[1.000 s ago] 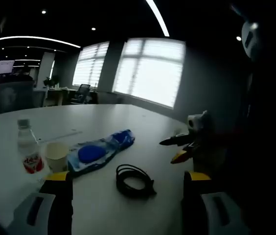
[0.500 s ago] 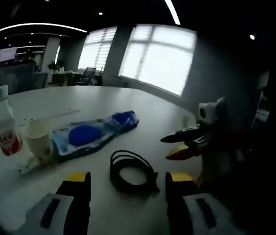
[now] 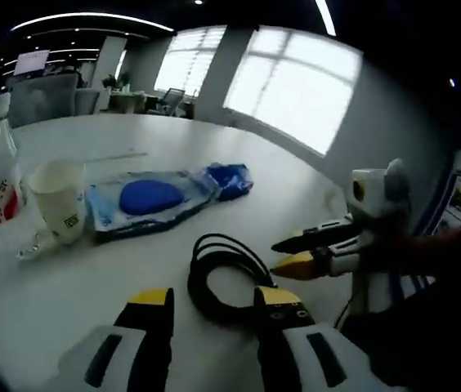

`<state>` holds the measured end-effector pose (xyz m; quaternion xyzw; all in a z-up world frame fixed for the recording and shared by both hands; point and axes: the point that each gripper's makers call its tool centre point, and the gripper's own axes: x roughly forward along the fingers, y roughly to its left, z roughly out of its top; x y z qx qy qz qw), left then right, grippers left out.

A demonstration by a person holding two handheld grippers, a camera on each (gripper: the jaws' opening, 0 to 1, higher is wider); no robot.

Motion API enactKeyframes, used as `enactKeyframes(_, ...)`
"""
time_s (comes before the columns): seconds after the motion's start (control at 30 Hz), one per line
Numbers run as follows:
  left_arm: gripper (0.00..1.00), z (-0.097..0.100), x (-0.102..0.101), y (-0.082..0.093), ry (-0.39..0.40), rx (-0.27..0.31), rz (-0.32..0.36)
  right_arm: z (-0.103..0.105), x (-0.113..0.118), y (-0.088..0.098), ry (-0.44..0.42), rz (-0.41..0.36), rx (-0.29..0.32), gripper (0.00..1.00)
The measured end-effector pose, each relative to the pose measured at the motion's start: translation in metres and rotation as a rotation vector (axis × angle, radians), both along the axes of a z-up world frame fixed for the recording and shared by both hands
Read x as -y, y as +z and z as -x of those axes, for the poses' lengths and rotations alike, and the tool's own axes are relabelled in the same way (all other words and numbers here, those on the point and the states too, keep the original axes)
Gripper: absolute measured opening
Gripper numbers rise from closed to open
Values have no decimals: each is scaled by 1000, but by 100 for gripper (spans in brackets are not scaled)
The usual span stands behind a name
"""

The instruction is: Arrange the tabletop items into an orderly group along one side of the table until the central work area is clear of visible clutter.

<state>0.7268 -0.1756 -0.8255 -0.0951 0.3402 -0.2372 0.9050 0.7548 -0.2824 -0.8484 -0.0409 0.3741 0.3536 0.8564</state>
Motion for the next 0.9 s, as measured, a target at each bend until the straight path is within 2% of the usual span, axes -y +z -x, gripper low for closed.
enactKeyframes(0.07,33,-4,1,-4,4,-14,-4,-4,2,-4,-23,43,2,27)
enactKeyframes(0.17,29,-10,5,-8,1,-24,-23,-8,-8,-4,-30,41,10,26)
enactKeyframes(0.23,28,-14,8,-10,-3,-26,-23,-8,-8,-9,-20,88,13,25)
enactKeyframes(0.3,28,-14,13,-11,-13,-40,-17,-9,-12,-11,-22,93,18,23)
enactKeyframes(0.4,26,-13,16,-17,-27,-52,-61,-10,-10,-18,-19,142,18,20)
enactKeyframes(0.5,22,-15,14,-23,-16,-63,-83,-7,-10,-25,-17,153,2,19)
enactKeyframes(0.6,21,-15,15,-33,-24,-82,-105,-8,-13,-25,-16,156,12,17)
enactKeyframes(0.73,21,-16,16,-39,-17,-104,-89,-7,-16,-26,-3,180,16,15)
enactKeyframes(0.9,20,-17,15,-47,-38,-113,-139,-9,-18,-30,-14,196,-2,14)
